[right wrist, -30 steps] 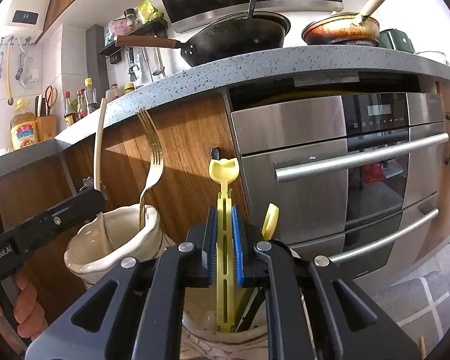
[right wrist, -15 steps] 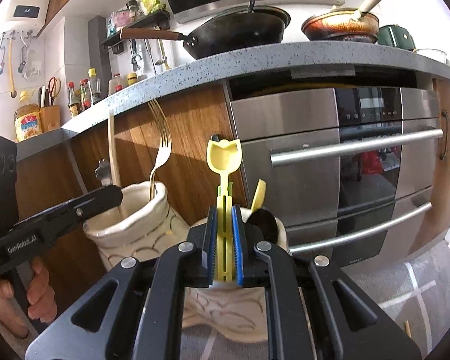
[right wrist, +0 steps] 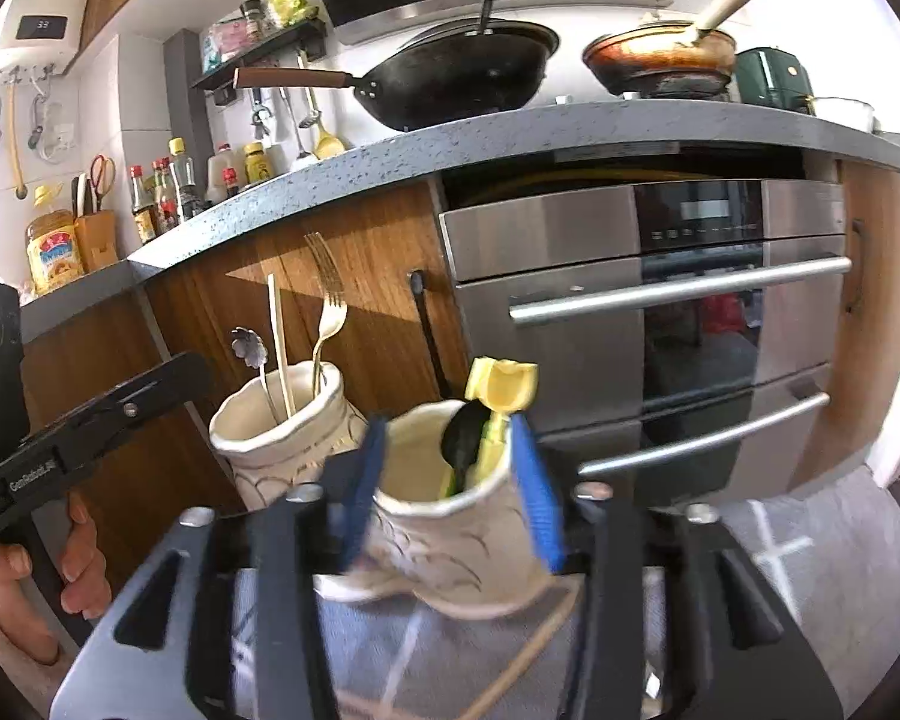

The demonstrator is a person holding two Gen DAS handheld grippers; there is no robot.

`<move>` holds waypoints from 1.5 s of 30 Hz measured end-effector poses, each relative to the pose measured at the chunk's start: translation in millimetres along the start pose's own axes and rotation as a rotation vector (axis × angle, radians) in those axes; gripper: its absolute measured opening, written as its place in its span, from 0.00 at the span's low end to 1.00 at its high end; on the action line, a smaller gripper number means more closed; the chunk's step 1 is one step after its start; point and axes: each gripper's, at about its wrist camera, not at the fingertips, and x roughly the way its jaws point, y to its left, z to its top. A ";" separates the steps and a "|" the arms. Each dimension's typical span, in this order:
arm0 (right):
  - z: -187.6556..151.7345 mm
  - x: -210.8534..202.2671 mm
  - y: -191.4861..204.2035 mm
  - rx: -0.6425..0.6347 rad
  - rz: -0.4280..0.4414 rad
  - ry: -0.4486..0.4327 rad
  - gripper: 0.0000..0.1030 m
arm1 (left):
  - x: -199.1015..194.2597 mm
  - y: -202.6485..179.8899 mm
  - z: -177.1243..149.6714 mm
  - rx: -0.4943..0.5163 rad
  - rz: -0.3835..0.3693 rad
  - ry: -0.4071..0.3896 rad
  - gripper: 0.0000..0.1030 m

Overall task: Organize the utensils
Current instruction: 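Open both grippers, pull back and move over the remaining utensils, then lower the right gripper onto the silver fork handle and close it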

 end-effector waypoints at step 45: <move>-95.1 -6.9 -111.3 0.233 -0.072 0.412 0.34 | 67.4 -97.5 -105.8 0.060 -0.042 0.441 0.91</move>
